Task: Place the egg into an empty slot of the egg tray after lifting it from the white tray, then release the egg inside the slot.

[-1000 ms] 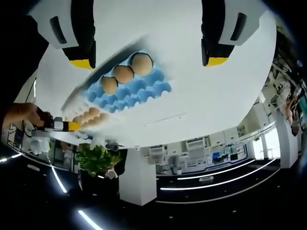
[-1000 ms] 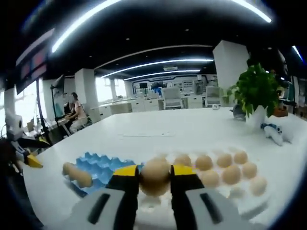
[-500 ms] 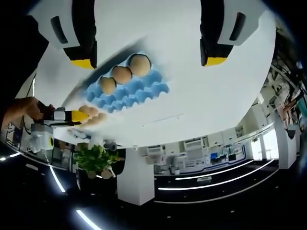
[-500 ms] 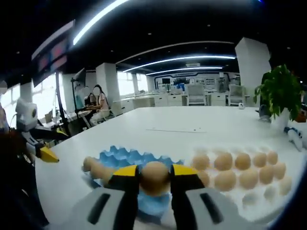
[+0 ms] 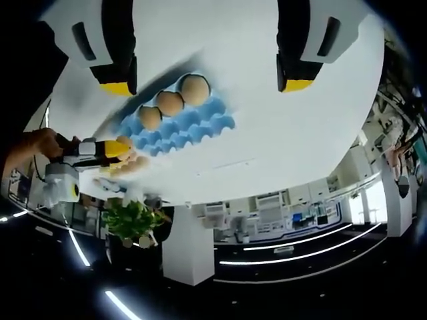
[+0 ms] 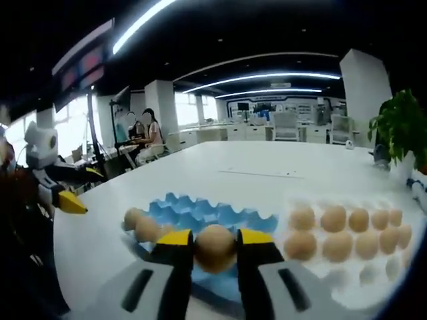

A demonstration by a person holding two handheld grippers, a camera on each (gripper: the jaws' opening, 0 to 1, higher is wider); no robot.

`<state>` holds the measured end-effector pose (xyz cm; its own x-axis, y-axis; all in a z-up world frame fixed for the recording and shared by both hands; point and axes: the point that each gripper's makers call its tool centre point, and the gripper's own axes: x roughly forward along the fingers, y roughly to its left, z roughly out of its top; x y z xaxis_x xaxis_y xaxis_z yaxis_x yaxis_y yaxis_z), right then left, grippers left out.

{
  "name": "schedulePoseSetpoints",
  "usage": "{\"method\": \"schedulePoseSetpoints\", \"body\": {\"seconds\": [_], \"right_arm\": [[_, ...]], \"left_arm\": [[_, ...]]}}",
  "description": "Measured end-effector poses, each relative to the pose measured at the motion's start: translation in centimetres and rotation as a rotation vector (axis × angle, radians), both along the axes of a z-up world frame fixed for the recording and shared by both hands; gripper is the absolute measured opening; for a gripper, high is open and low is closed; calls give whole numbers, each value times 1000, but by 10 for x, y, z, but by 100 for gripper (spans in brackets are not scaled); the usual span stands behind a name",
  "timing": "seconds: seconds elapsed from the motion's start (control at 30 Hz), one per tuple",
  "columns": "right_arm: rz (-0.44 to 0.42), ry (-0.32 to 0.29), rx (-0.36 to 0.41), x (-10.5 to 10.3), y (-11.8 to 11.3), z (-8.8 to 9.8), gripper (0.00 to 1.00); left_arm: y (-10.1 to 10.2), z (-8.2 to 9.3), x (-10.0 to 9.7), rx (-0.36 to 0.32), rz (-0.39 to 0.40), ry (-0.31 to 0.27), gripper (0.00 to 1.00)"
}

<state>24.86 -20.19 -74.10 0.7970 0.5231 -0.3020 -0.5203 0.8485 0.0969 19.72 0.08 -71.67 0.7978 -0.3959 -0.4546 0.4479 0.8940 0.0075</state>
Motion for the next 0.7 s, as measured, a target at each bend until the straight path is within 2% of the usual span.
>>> {"method": "schedulePoseSetpoints", "body": {"seconds": [0.3, 0.47, 0.7], "right_arm": [[35, 9, -6, 1, 14, -7, 25], [59, 18, -12, 0, 19, -13, 25], [71, 34, -18, -1, 22, -21, 25]], "left_arm": [[-2, -3, -1, -15, -9, 19, 87], [0, 3, 3, -24, 6, -5, 87], [2, 3, 4, -29, 12, -7, 87]]}}
